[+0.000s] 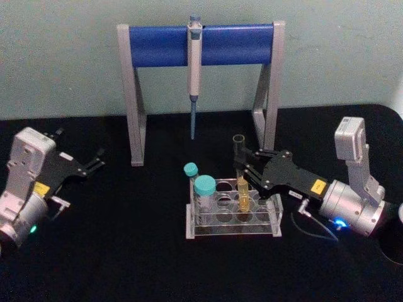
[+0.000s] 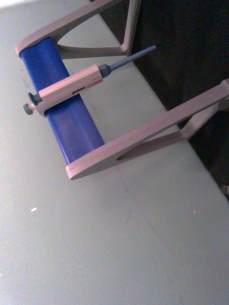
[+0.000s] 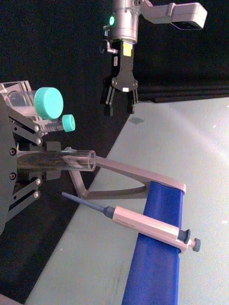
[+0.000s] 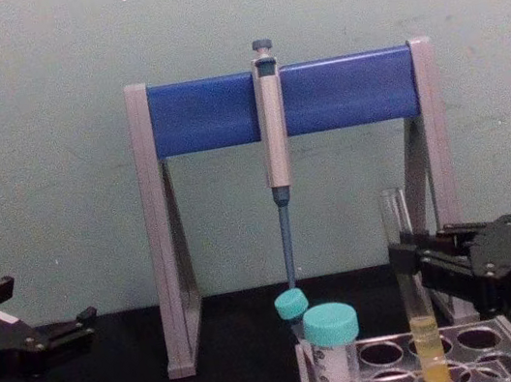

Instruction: Pick up the test tube from the test tube rack, shake it, then place it back into the test tube rack.

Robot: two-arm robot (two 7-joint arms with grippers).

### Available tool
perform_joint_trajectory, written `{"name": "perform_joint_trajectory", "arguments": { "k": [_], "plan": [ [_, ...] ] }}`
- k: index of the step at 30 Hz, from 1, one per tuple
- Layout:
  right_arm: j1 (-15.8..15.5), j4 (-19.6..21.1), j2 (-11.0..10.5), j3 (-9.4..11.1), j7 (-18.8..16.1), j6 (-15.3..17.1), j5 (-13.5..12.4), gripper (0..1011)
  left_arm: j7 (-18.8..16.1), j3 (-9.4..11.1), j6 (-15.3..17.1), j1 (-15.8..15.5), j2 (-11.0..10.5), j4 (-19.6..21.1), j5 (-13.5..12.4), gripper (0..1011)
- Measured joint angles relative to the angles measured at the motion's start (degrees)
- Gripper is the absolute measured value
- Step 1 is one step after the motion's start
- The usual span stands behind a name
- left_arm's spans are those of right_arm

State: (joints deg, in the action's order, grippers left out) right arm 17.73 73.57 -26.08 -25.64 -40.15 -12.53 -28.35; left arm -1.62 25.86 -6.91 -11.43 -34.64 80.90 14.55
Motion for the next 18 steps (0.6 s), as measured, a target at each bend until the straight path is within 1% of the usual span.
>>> {"name": "perform_joint_trajectory", "arguments": {
  "k": [15, 18],
  "plan": [
    [-0.03, 0.02, -0.03, 0.0, -0.03, -0.01, -0.06, 214, 0.0, 0.0, 0.0, 0.0, 0.0, 0.0, 0.0, 1001],
    [-0.03, 0.02, -0.03, 0.0, -0.05, -0.01, -0.06, 252, 0.0, 0.0, 0.0, 0.0, 0.0, 0.0, 0.0, 1001]
  ]
}}
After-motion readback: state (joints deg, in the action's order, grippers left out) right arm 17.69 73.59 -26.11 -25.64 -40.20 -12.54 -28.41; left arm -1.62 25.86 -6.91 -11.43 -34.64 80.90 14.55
